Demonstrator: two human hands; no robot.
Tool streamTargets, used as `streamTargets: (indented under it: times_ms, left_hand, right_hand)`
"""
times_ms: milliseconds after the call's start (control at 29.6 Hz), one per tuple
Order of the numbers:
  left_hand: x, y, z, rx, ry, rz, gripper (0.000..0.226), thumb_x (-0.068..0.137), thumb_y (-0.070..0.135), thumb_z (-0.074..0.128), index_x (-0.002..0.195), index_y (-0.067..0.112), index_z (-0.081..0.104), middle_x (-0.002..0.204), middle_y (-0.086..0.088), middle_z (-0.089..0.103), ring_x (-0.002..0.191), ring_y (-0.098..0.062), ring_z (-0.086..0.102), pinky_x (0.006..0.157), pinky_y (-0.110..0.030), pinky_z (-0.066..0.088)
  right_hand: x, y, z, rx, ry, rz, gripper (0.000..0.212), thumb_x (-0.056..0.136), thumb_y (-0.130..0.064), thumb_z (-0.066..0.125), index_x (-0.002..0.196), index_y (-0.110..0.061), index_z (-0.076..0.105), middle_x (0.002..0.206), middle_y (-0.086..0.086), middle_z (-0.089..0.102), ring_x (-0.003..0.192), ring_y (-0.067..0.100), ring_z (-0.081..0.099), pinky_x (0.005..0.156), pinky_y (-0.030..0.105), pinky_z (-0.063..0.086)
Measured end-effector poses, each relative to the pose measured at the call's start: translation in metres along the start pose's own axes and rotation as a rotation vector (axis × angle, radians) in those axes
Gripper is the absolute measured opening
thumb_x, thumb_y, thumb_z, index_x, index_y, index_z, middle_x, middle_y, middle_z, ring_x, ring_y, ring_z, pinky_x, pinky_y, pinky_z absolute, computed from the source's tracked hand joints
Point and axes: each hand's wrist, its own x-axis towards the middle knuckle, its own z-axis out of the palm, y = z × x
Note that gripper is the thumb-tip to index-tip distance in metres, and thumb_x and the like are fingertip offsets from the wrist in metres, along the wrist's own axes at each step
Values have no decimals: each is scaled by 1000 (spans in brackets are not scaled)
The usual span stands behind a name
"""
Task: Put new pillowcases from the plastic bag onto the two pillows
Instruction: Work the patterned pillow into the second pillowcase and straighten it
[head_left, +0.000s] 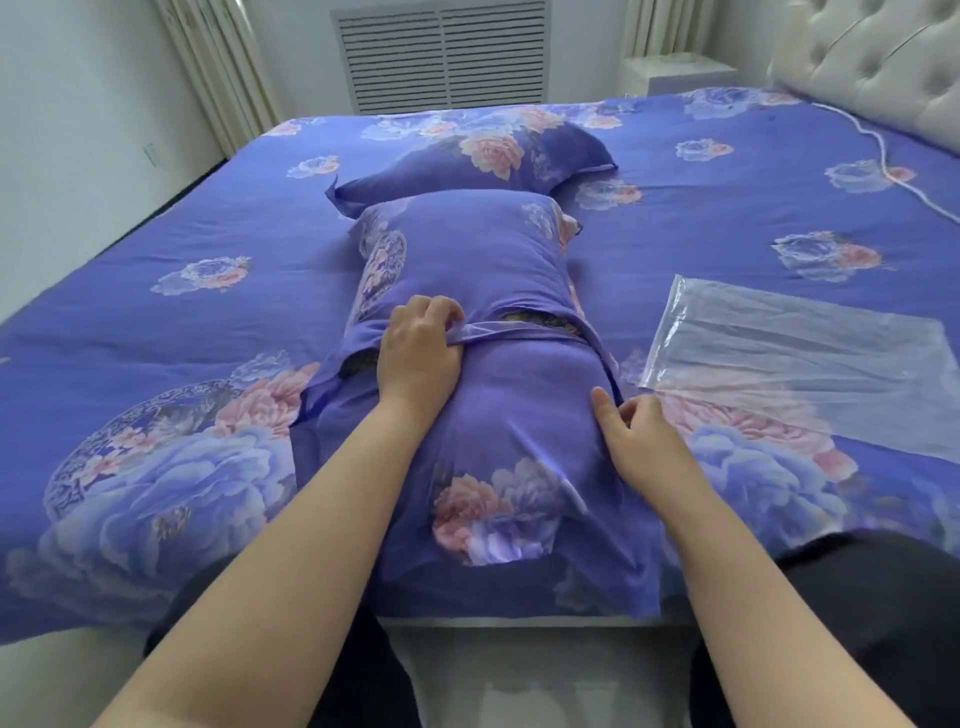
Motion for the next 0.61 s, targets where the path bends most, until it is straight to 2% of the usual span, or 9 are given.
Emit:
streamTargets:
  times_ms: [67, 135, 169, 236, 304, 371, 472, 540, 607]
  left_hand:
    - [-21, 14, -9, 23, 47, 114, 35, 80, 8, 58, 113, 18, 60, 122, -3, 54, 115, -28, 46, 97, -31, 31]
    - [-45, 32, -15, -2, 122, 303, 34, 82, 13, 60, 116, 16, 60, 128, -2, 53, 121, -25, 45, 104, -32, 31]
    - [-57, 41, -15, -32, 121, 411, 30, 85, 17, 60, 114, 14, 62, 126, -2, 56, 119, -24, 48, 104, -35, 35]
    - [-81, 57, -8, -50, 12, 535, 24, 89, 24, 60, 109, 12, 66, 120, -2, 62, 112, -25, 56, 97, -39, 43]
    - [-100, 63, 2, 66, -83, 526, 30, 89, 31, 61, 111, 11, 67, 122, -5, 63, 115, -27, 57, 101, -42, 42]
    - [-113, 64, 8, 153, -126, 475, 37, 89, 34, 60, 119, 11, 65, 130, -6, 59, 125, -26, 52, 108, -44, 35]
    - [-118, 62, 11, 138, -151, 419, 43, 91, 36, 55, 127, 13, 59, 138, -3, 53, 133, -21, 44, 113, -41, 29]
    - [-117, 62, 13, 112, -153, 389, 42, 92, 36, 53, 128, 14, 59, 137, -1, 53, 133, -18, 43, 114, -38, 27]
    - [-117, 62, 15, 80, -141, 374, 39, 91, 34, 55, 125, 14, 61, 135, 0, 56, 131, -17, 46, 113, -37, 29]
  right_hand:
    - [-13, 16, -7, 64, -119, 64, 50, 91, -61, 36, 71, -15, 44, 68, 5, 58, 63, 25, 61, 61, 33, 48]
    - [-27, 30, -13, 231, -238, 178, 54, 93, -56, 37, 69, -10, 52, 55, 5, 61, 41, 17, 56, 41, 23, 45]
    - [-34, 36, -14, 274, -306, 245, 56, 93, -55, 38, 71, -7, 56, 53, 5, 63, 37, 16, 54, 38, 20, 43]
    - [-48, 47, -11, 219, -406, 312, 59, 92, -57, 38, 78, -5, 62, 59, 8, 68, 39, 18, 57, 39, 21, 45]
    - [-57, 54, -2, 219, -402, 296, 51, 91, -56, 42, 84, -9, 61, 75, 7, 69, 45, 16, 61, 42, 23, 48]
    - [-66, 57, 10, 540, -391, 336, 40, 85, -54, 54, 88, -15, 64, 80, 3, 66, 52, 15, 62, 47, 25, 49]
    - [-78, 48, 26, 1217, -447, 539, 27, 75, -38, 66, 85, -13, 70, 69, 4, 64, 57, 14, 59, 52, 25, 51]
    - [-81, 41, 32, 1418, -424, 594, 14, 76, -24, 66, 81, -11, 68, 63, 4, 64, 53, 12, 61, 49, 21, 51]
    - [-82, 35, 33, 1495, -359, 636, 4, 80, -14, 62, 82, -12, 64, 60, 2, 64, 49, 10, 61, 46, 18, 49]
